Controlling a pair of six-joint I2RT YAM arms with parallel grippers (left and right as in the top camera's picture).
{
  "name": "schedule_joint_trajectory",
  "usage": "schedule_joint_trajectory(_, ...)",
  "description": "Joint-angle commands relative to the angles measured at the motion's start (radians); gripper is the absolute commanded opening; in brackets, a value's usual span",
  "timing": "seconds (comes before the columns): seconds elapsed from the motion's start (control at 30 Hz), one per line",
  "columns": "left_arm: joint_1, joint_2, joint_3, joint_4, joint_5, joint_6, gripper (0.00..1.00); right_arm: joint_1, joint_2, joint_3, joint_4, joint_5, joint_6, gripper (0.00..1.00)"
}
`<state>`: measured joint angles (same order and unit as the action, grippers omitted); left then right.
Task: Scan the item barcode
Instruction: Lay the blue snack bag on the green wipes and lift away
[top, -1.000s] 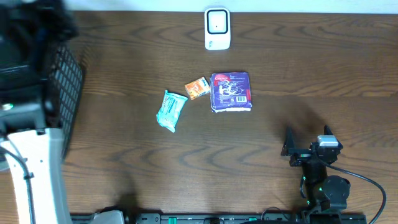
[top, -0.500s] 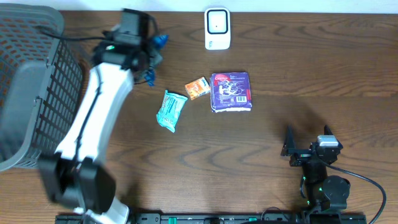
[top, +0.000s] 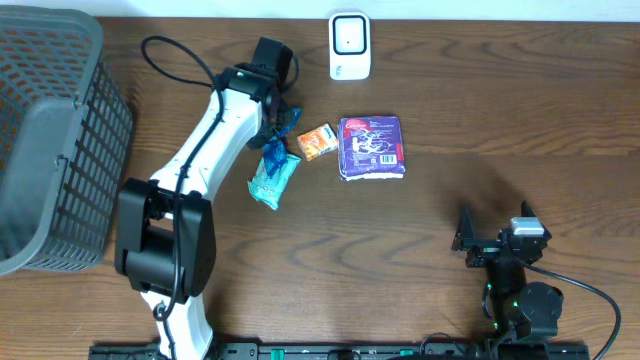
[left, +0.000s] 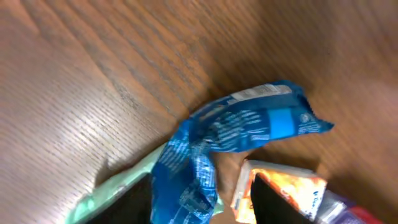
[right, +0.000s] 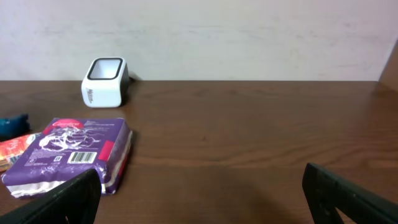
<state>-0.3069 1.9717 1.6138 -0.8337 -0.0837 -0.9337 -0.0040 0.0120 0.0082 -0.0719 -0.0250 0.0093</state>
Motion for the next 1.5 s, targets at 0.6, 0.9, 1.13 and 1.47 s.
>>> schedule_joint_trajectory(0.6,0.102,-0.558,0.010,-0.293,-0.243,0.347,0.99,0.008,-0.005,-0.003,-0.003,0.009,-0.014,0.99)
schedule_joint_trajectory(0.9,0.104,-0.571,0.010,-0.479,-0.243,0.346,1.00,0.008,-0.005,-0.003,-0.003,0.008,-0.014,0.99)
schedule_joint_trajectory(1.13,0.104,-0.571,0.010,-0.479,-0.243,0.346,0.98,0.008,-0.005,-0.003,-0.003,0.008,-0.014,0.99)
schedule_joint_trajectory(1.47,0.104,-0.571,0.010,-0.479,-0.243,0.346,0.98,0.008,-0.005,-0.003,-0.003,0.009,-0.014,0.99)
